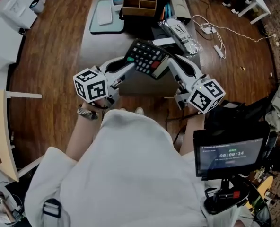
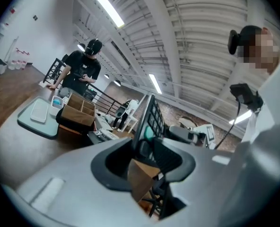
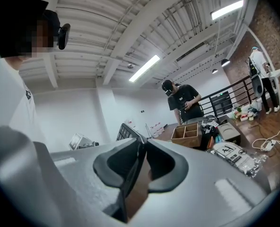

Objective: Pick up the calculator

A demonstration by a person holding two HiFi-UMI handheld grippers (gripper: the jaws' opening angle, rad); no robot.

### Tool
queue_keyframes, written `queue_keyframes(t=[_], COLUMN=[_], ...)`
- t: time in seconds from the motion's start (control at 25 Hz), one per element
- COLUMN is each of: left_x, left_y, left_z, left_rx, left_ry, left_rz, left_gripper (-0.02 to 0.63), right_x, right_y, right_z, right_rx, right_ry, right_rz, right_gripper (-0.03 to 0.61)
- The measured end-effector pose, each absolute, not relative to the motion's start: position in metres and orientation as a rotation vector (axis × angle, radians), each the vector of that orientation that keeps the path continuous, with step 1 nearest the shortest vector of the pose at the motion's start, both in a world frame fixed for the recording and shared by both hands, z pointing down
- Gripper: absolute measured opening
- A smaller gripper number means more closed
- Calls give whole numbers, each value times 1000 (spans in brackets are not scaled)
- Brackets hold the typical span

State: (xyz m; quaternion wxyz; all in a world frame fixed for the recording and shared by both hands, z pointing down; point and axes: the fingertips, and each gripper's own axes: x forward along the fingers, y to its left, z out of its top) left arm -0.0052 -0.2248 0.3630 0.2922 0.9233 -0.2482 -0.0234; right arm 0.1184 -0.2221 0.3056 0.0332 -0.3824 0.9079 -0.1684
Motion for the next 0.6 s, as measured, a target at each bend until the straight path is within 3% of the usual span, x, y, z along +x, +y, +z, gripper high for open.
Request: queue_keyframes(t=[0.6], left_x=[-22], left_y=[-217], left_z=[364], left_rx=[2466], left_ry=[-615], left_rz=[-60], left_gripper=[150], right_x=[102], right_y=[-213], right_z=[304], right_rx=[-1190], right_ry=[2739], right_rz=[-577], right_gripper=[57])
